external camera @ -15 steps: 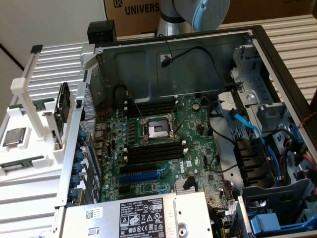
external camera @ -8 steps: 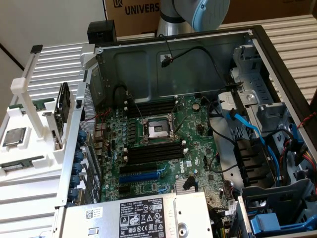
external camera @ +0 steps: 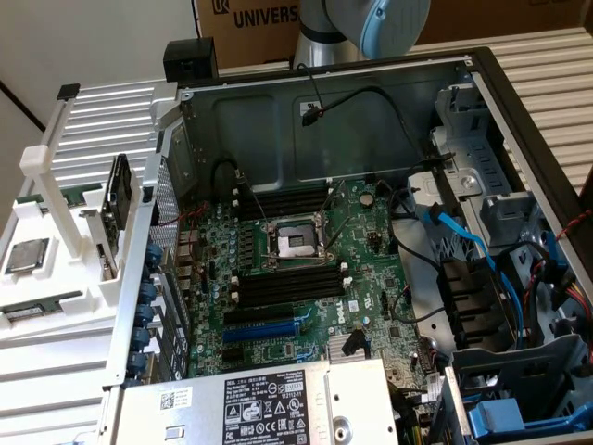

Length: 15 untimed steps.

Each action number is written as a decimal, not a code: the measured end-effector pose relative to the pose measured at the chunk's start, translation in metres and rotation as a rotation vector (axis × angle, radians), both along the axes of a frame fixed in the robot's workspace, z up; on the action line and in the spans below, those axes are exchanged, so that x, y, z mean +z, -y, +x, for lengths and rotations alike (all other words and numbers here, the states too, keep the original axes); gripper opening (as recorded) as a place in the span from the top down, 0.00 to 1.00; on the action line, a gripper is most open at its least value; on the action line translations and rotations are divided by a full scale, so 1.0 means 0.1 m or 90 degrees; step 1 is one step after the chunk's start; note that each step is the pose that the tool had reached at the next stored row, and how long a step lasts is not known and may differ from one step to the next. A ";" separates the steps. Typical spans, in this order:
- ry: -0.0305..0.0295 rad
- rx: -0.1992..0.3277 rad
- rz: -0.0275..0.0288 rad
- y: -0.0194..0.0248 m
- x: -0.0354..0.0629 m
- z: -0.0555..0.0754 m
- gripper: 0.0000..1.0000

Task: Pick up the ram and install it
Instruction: 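Pick up the ram and move it above insertion slot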

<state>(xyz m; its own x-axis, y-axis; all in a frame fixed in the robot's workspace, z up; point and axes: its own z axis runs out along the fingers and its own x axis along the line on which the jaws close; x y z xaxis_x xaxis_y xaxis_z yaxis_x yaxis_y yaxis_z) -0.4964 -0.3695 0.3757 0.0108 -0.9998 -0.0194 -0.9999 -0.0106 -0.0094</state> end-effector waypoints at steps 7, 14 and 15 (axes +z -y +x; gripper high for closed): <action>-0.0001 0.035 -0.0001 0.027 -0.090 0.01 0.90; 0.0000 0.053 -0.0005 0.027 -0.219 0.08 0.90; 0.0000 0.054 -0.0004 0.027 -0.237 0.09 0.90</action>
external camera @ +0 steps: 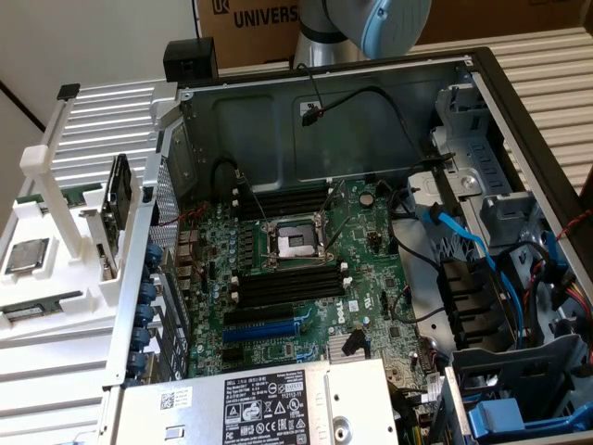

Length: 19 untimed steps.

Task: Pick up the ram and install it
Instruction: 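Pick up the ram and move it above insertion slot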

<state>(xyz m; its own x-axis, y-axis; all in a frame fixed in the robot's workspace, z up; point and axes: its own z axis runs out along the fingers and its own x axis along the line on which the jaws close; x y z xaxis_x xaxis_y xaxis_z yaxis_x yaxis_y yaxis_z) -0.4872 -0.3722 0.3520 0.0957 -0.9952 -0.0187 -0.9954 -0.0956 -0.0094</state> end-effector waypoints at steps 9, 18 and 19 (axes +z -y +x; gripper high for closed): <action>-0.0001 0.010 0.0000 0.000 -0.165 0.04 0.90; 0.0000 0.015 0.0000 0.013 -0.331 0.07 0.90; 0.0000 0.015 0.0000 0.020 -0.349 0.07 0.90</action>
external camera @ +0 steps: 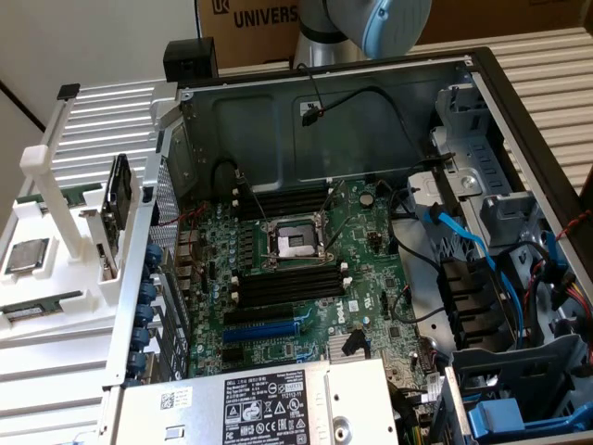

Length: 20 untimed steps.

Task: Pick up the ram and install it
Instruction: 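Pick up the ram and move it above insertion slot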

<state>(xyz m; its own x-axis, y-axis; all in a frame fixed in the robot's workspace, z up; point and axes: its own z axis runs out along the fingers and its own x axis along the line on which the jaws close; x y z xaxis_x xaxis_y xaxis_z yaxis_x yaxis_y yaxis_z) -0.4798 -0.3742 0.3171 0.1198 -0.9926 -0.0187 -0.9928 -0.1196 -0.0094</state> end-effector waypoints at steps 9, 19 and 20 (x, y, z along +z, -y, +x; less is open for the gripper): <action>-0.0001 0.000 0.0000 0.092 -0.201 0.00 0.90; -0.0001 0.000 -0.0001 0.168 -0.433 0.04 0.90; -0.0001 0.000 -0.0001 0.168 -0.433 0.04 0.90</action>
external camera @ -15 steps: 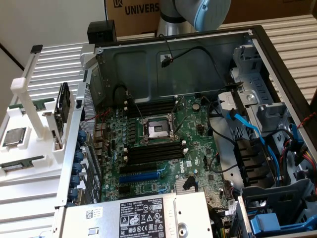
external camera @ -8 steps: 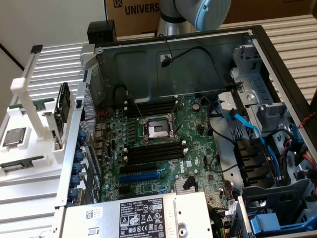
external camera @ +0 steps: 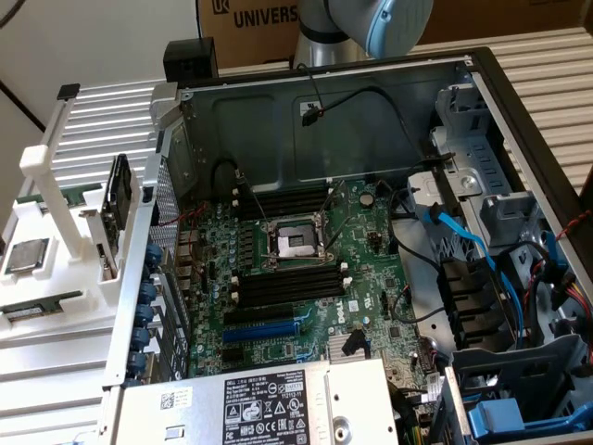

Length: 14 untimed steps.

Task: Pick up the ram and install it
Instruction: 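Pick up the ram and move it above insertion slot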

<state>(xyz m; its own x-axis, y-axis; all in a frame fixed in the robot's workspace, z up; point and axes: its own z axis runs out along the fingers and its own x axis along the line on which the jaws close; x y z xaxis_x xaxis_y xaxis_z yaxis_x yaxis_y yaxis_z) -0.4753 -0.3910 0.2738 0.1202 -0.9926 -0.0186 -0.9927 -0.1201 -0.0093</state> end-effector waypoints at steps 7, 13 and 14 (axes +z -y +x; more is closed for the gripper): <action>0.0001 0.000 0.0000 0.000 -0.001 0.00 0.76; 0.0000 0.000 0.0049 0.030 -0.144 0.02 0.76; -0.0001 0.000 0.0056 0.035 -0.160 0.04 0.76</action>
